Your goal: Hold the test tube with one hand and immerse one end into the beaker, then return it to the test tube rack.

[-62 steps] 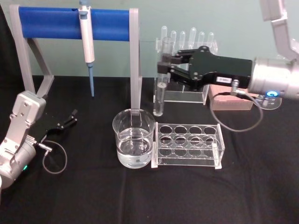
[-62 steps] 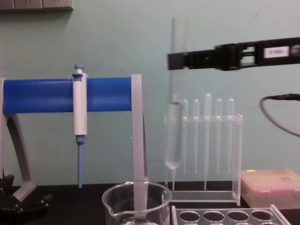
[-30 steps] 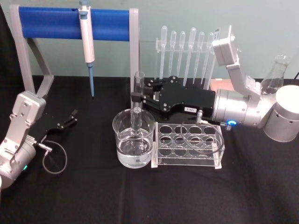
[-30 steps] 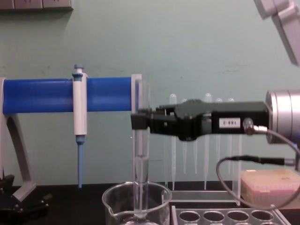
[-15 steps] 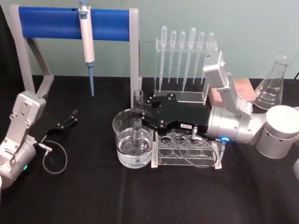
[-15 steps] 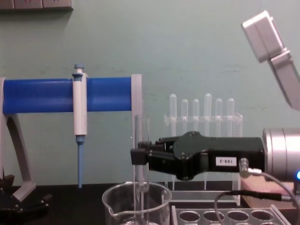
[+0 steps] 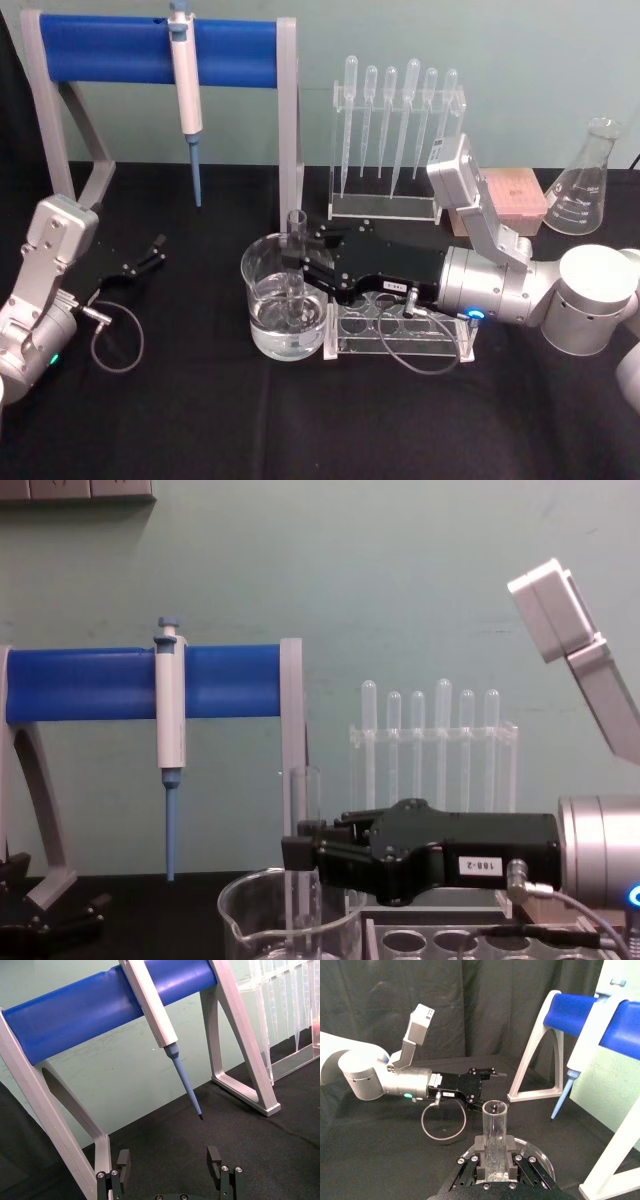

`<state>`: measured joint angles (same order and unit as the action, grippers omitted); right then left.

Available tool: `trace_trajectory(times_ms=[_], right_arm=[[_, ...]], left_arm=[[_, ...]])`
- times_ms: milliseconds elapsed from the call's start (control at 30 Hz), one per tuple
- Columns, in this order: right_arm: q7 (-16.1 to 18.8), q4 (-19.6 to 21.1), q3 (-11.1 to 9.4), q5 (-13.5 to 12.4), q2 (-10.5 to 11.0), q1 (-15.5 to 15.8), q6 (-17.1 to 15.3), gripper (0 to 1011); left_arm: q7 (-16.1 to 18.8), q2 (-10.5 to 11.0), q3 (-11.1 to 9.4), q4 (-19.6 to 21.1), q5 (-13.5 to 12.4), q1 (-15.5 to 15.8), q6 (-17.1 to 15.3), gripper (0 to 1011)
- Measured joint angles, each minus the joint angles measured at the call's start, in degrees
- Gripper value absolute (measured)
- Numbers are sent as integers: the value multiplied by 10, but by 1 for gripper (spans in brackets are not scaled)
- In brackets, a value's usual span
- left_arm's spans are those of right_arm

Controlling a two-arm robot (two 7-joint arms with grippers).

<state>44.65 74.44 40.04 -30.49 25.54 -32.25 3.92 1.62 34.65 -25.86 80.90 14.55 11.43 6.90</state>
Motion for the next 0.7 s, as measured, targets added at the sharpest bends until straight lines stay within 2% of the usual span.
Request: trace_trajectory(times_ms=[700], right_arm=[[7,-12,-10,17,-13,7,-7,233]], left_arm=[[0,0,0,0,0,0,0,1000]])
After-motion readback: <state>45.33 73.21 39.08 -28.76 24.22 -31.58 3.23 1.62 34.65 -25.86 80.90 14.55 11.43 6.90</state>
